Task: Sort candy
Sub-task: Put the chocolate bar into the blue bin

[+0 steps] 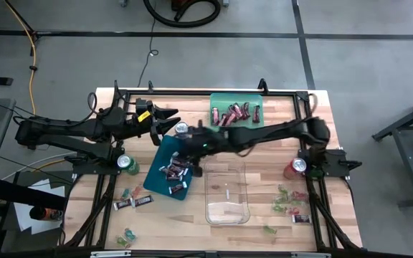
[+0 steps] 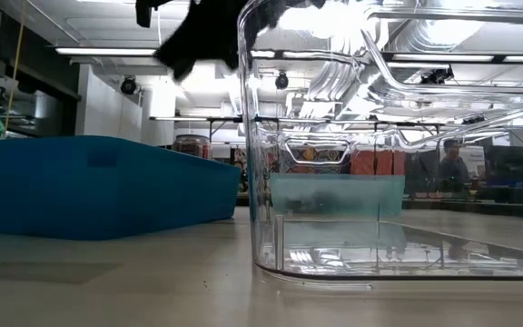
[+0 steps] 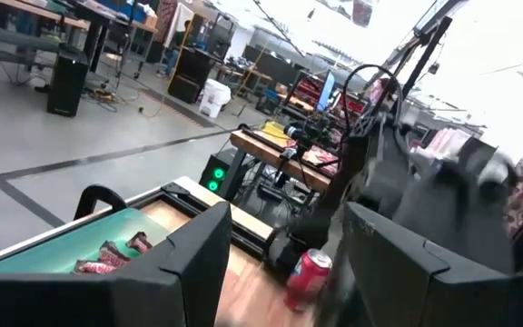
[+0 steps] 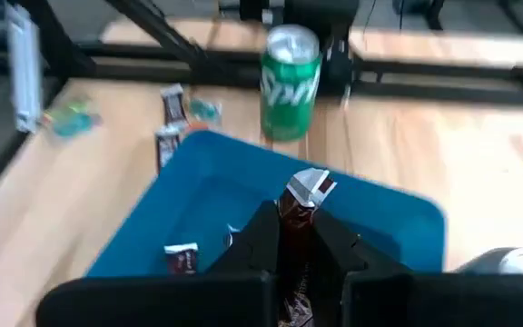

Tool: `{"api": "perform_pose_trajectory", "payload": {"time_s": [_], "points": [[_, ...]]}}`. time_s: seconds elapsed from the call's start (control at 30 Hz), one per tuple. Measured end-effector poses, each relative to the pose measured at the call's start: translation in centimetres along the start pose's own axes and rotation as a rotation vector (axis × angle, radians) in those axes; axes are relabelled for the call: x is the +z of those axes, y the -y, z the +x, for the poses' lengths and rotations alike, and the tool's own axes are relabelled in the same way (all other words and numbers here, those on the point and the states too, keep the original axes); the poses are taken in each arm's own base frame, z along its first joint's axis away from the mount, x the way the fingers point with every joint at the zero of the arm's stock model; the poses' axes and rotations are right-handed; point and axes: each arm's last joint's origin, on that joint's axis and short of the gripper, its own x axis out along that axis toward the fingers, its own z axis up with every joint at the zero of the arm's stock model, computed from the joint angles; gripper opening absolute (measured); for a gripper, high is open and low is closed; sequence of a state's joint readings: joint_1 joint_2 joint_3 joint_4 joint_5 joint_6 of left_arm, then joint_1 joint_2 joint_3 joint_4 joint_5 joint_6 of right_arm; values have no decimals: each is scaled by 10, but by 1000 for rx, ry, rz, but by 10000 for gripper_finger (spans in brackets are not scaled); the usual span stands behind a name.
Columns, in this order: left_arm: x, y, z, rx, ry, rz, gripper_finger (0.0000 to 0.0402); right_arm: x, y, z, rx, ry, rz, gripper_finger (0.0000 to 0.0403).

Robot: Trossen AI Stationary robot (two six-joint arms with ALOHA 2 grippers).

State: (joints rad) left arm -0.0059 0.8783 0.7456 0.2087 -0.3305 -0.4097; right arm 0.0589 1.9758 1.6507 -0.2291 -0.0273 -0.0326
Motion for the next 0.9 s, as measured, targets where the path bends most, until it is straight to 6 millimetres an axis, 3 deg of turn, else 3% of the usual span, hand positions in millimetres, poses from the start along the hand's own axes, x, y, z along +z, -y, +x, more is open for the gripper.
{"api": "perform_pose_trajectory", "payload": {"time_s": [0.13,0.23,0.63,0.9], "points": [[-1,0,0,-3,-13,3,200,-21,1,34,-19,-73,53,16],[-1,0,0,-4,-12,4,200,-30,1,46,-19,-98,60,16],[-1,0,0,-5,-12,4,200,-55,6,50,-35,-217,74,7],[-1,0,0,-5,-13,4,200,-45,6,51,-38,-120,92,29]]}}
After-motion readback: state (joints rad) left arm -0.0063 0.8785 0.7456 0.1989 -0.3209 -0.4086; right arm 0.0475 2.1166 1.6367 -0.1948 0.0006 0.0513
